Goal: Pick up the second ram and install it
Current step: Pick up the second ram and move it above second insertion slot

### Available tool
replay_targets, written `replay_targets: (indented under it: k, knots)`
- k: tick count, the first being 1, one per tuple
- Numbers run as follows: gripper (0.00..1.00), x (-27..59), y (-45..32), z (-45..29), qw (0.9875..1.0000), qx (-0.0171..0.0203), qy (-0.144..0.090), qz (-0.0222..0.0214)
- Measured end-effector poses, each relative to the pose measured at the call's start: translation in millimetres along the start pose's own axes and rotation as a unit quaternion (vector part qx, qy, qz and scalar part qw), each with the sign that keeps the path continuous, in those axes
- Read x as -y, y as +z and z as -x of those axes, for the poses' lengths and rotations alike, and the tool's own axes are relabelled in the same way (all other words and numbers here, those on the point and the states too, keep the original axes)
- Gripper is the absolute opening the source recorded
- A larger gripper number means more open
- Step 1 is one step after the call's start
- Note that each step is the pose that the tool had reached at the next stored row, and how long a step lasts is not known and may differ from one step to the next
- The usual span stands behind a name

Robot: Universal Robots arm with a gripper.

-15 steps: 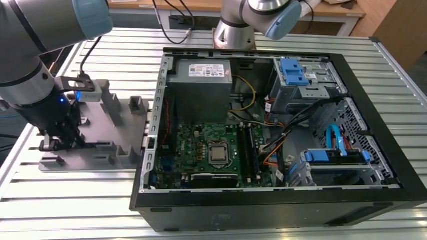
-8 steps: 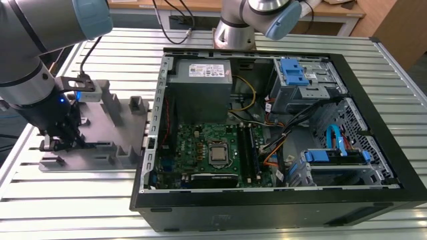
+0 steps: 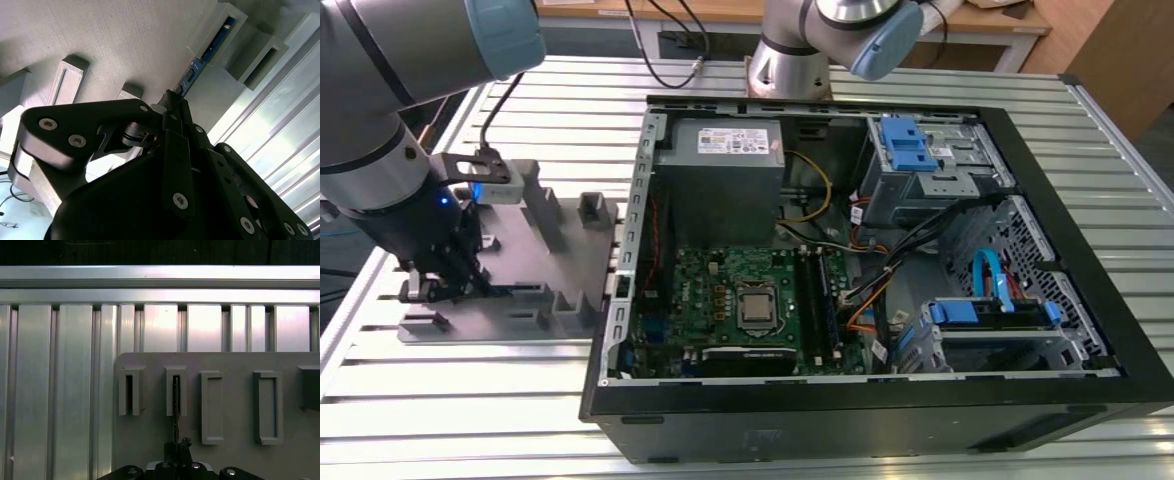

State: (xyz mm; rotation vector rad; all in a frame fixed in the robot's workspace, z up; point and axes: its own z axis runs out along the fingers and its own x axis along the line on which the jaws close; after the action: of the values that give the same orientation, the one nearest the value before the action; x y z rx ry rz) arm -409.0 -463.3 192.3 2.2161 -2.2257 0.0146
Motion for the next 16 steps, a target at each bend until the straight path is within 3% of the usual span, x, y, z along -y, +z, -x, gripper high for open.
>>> replay_targets:
  k: [6, 16]
  knots:
    - [0.14, 0.0, -3.4, 0.0, 1.0, 0.001, 0.0, -0.0001]
    - [0.14, 0.1, -23.2, -0.1, 1.0, 0.0052, 0.0, 0.0]
